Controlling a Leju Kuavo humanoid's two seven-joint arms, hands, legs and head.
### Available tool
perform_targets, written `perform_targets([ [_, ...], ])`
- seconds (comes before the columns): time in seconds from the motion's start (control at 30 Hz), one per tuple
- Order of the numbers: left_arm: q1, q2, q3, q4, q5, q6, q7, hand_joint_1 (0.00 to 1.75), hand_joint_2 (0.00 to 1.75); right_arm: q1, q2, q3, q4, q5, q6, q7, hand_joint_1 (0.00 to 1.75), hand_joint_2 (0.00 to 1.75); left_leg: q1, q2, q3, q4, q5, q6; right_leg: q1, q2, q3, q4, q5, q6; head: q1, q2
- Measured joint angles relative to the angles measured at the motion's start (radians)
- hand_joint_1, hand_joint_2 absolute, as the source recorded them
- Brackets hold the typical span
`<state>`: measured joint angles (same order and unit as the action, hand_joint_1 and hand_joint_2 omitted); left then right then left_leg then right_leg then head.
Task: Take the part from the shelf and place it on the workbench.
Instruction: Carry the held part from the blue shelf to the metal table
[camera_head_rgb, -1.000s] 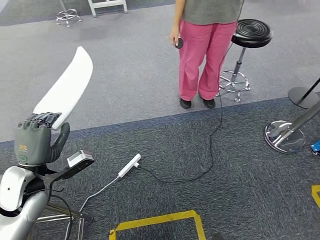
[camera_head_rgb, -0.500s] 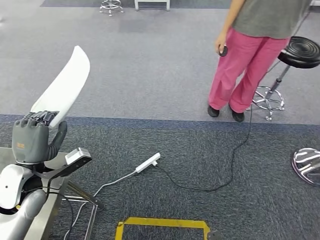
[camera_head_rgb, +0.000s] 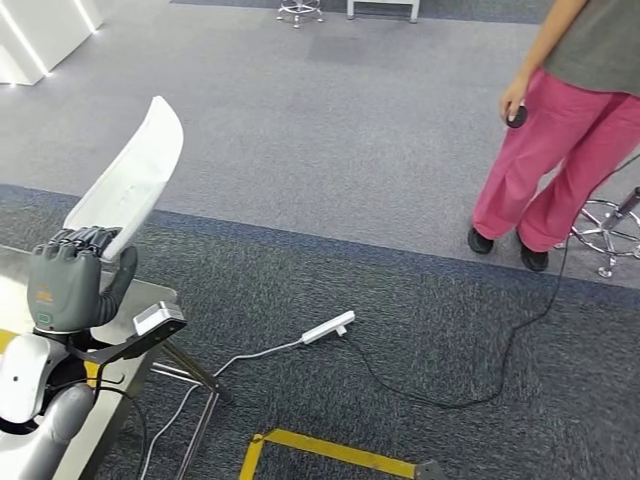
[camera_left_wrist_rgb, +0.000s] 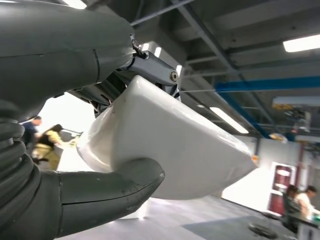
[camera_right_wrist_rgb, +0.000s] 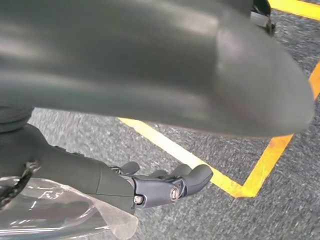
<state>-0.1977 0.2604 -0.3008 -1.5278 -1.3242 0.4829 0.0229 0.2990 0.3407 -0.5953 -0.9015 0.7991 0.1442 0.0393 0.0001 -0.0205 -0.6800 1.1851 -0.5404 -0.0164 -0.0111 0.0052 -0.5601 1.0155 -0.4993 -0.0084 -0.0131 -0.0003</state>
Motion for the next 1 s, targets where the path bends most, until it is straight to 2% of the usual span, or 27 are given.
perform_targets([
  [0.03, 0.001, -0.001, 0.0, 0.0, 0.0, 0.0, 0.0, 1.75, 1.75, 0.001, 0.0, -0.001, 0.0, 0.0, 0.0, 0.0, 0.0, 0.0, 0.002, 0.008, -0.032, 0.065, -0.026, -0.003, 0.002, -0.014, 0.001, 0.0, -0.002, -0.002, 0.0, 0.0],
  [0.07, 0.003, -0.001, 0.0, 0.001, 0.0, 0.0, 0.0, 1.75, 1.75, 0.001, 0.0, -0.002, 0.0, 0.0, 0.0, 0.0, 0.0, 0.0, 0.004, 0.011, -0.054, 0.109, -0.037, -0.004, 0.003, -0.028, 0.003, 0.0, -0.005, -0.003, 0.0, 0.0],
  [0.1, 0.004, -0.001, 0.0, 0.002, 0.0, 0.0, 0.0, 1.75, 1.75, 0.001, 0.0, -0.002, 0.0, 0.0, 0.0, 0.0, 0.0, 0.0, 0.005, 0.013, -0.058, 0.115, -0.027, -0.005, 0.003, -0.043, 0.005, 0.0, -0.008, -0.002, 0.0, 0.0],
  [0.13, 0.005, -0.001, 0.0, 0.002, 0.0, -0.001, 0.0, 1.75, 1.75, 0.0, 0.0, -0.002, 0.0, 0.0, 0.0, 0.0, 0.0, 0.0, 0.005, 0.016, -0.042, 0.082, 0.0, -0.004, 0.004, -0.056, 0.008, 0.0, -0.011, -0.002, 0.0, 0.0],
  [0.17, 0.005, -0.001, 0.0, 0.002, 0.0, -0.001, 0.0, 1.75, 1.75, 0.0, 0.0, -0.002, 0.0, 0.0, 0.0, 0.0, 0.0, 0.0, 0.004, 0.028, -0.009, 0.016, 0.039, 0.0, 0.005, -0.07, 0.014, 0.0, -0.015, 0.0, 0.0, 0.0],
  [0.23, 0.003, -0.001, 0.0, 0.002, 0.0, -0.001, 0.0, 1.75, 1.75, 0.0, 0.0, -0.001, 0.0, 0.001, 0.0, 0.0, 0.0, 0.0, -0.006, 0.069, 0.058, -0.112, 0.083, 0.01, 0.01, -0.093, 0.024, 0.0, -0.023, 0.006, 0.0, 0.0],
  [0.27, 0.002, -0.001, 0.0, 0.002, 0.0, 0.0, 0.0, 1.75, 1.75, -0.001, 0.0, -0.001, 0.0, 0.001, 0.0, 0.0, 0.0, 0.0, -0.011, 0.083, 0.075, -0.147, 0.089, 0.016, 0.012, -0.104, 0.027, 0.0, -0.027, 0.01, 0.001, 0.0],
  [0.3, 0.001, -0.001, 0.0, 0.002, 0.0, 0.0, 0.0, 1.75, 1.75, -0.001, 0.0, -0.001, 0.0, 0.001, 0.0, 0.0, 0.0, 0.0, -0.016, 0.086, 0.079, -0.158, 0.084, 0.021, 0.014, -0.115, 0.029, -0.001, -0.03, 0.014, 0.001, 0.0],
  [0.37, 0.002, 0.001, 0.001, 0.002, 0.0, 0.0, 0.0, 1.75, 1.75, -0.002, 0.0, 0.0, 0.0, 0.001, 0.0, 0.0, 0.0, 0.0, -0.015, 0.063, 0.079, -0.167, 0.087, 0.031, 0.014, -0.13, 0.033, -0.004, -0.036, 0.025, 0.002, 0.0],
  [0.4, 0.002, 0.002, 0.001, 0.002, 0.0, 0.0, 0.0, 1.75, 1.75, -0.002, 0.0, 0.0, 0.0, 0.002, 0.0, 0.0, 0.0, 0.0, -0.012, 0.05, 0.082, -0.172, 0.089, 0.036, 0.012, -0.115, 0.031, 0.004, -0.044, 0.03, 0.002, 0.0],
  [0.43, 0.0, 0.002, 0.002, 0.002, 0.0, 0.0, 0.0, 1.75, 1.75, -0.002, 0.0, 0.001, -0.001, 0.002, 0.0, -0.001, 0.0, 0.0, -0.008, 0.039, 0.085, -0.177, 0.092, 0.042, 0.01, -0.087, 0.019, 0.03, -0.06, 0.035, 0.005, 0.0],
  [0.5, -0.002, 0.0, 0.002, 0.002, -0.001, -0.001, 0.0, 1.75, 1.75, 0.0, 0.0, 0.001, 0.0, 0.003, 0.0, 0.0, 0.0, 0.0, -0.003, 0.017, 0.089, -0.181, 0.093, 0.048, 0.008, -0.025, -0.039, 0.145, -0.113, 0.041, 0.01, 0.0],
  [0.53, -0.002, -0.001, 0.002, 0.002, -0.002, -0.002, 0.0, 1.75, 1.75, 0.001, 0.0, 0.0, 0.0, 0.004, 0.0, 0.0, 0.0, 0.0, -0.003, 0.004, 0.089, -0.181, 0.093, 0.049, 0.007, -0.012, -0.079, 0.216, -0.138, 0.042, 0.012, 0.0],
  [0.57, -0.001, -0.002, 0.002, 0.002, -0.003, -0.002, 0.0, 1.75, 1.75, 0.002, 0.0, 0.0, 0.0, 0.005, 0.0, 0.0, 0.0, 0.0, -0.003, -0.009, 0.089, -0.181, 0.093, 0.049, 0.007, -0.008, -0.113, 0.269, -0.149, 0.043, 0.013, 0.0],
  [0.6, 0.0, -0.002, 0.002, 0.002, -0.003, -0.002, 0.0, 1.75, 1.75, 0.002, 0.0, -0.001, 0.0, 0.007, 0.001, 0.0, 0.0, 0.0, -0.003, -0.024, 0.09, -0.18, 0.092, 0.049, 0.007, -0.007, -0.132, 0.288, -0.14, 0.044, 0.013, 0.0],
  [0.63, 0.0, -0.002, 0.002, 0.003, -0.003, -0.002, 0.0, 1.75, 1.75, 0.001, 0.0, -0.001, 0.0, 0.009, 0.001, -0.002, 0.0, 0.0, -0.002, -0.039, 0.092, -0.18, 0.091, 0.048, 0.006, -0.005, -0.13, 0.266, -0.111, 0.044, 0.013, 0.0],
  [0.67, 0.0, -0.003, 0.002, 0.003, -0.003, -0.002, 0.0, 1.75, 1.75, 0.001, 0.0, -0.001, 0.0, 0.011, 0.0, -0.004, 0.0, 0.0, -0.001, -0.053, 0.095, -0.179, 0.089, 0.046, 0.005, 0.003, -0.111, 0.208, -0.068, 0.044, 0.013, 0.0],
  [0.7, 0.0, -0.003, 0.002, 0.004, -0.003, -0.002, 0.0, 1.75, 1.75, 0.0, 0.0, -0.001, 0.001, 0.014, 0.0, -0.007, 0.0, 0.0, 0.001, -0.067, 0.096, -0.177, 0.087, 0.042, 0.001, 0.028, -0.082, 0.137, -0.029, 0.045, 0.013, 0.0],
  [0.73, -0.002, -0.004, 0.002, 0.004, -0.003, -0.002, 0.0, 1.75, 1.75, 0.0, 0.0, -0.001, 0.001, 0.016, 0.0, -0.009, 0.0, 0.0, 0.001, -0.08, 0.095, -0.172, 0.084, 0.037, -0.005, 0.056, -0.052, 0.072, -0.004, 0.045, 0.012, 0.0],
  [0.77, -0.004, -0.004, 0.002, 0.004, -0.003, -0.003, 0.0, 1.75, 1.75, 0.0, 0.0, -0.001, 0.002, 0.018, 0.0, -0.01, 0.0, 0.0, 0.002, -0.093, 0.091, -0.169, 0.083, 0.031, -0.008, 0.08, -0.032, 0.03, 0.007, 0.044, 0.012, 0.0],
  [0.8, -0.005, -0.004, 0.002, 0.004, -0.004, -0.004, 0.0, 1.75, 1.75, -0.001, 0.0, -0.001, 0.003, 0.019, 0.0, -0.01, 0.0, 0.0, 0.004, -0.106, 0.086, -0.167, 0.084, 0.025, -0.009, 0.094, -0.021, 0.012, 0.006, 0.041, 0.012, 0.0],
  [0.87, -0.003, -0.002, 0.001, 0.005, -0.004, -0.005, 0.0, 1.75, 1.75, -0.002, 0.0, -0.003, 0.004, 0.021, 0.0, -0.01, 0.0, 0.0, 0.008, -0.131, 0.08, -0.17, 0.087, 0.014, -0.008, 0.076, -0.015, 0.007, 0.005, 0.03, 0.011, 0.0],
  [0.9, -0.002, 0.0, 0.001, 0.005, -0.004, -0.006, 0.0, 1.75, 1.75, -0.003, 0.0, -0.004, 0.004, 0.021, 0.0, -0.011, 0.0, 0.0, 0.007, -0.124, 0.077, -0.165, 0.084, 0.009, -0.008, 0.062, -0.012, 0.004, 0.005, 0.024, 0.01, 0.0],
  [0.93, -0.003, 0.001, 0.002, 0.005, -0.004, -0.006, 0.0, 1.75, 1.75, -0.004, 0.001, -0.005, 0.004, 0.021, 0.0, -0.012, 0.0, 0.0, 0.006, -0.1, 0.068, -0.146, 0.071, 0.005, -0.009, 0.048, -0.009, 0.002, 0.005, 0.017, 0.006, 0.0],
  [1.0, -0.008, 0.001, 0.002, 0.006, -0.004, -0.008, 0.0, 1.75, 1.75, -0.004, 0.001, -0.006, 0.005, 0.024, 0.0, -0.014, 0.0, 0.0, 0.003, -0.027, 0.021, -0.045, 0.017, -0.003, -0.007, 0.016, -0.004, -0.001, 0.002, 0.007, 0.0, 0.0],
])
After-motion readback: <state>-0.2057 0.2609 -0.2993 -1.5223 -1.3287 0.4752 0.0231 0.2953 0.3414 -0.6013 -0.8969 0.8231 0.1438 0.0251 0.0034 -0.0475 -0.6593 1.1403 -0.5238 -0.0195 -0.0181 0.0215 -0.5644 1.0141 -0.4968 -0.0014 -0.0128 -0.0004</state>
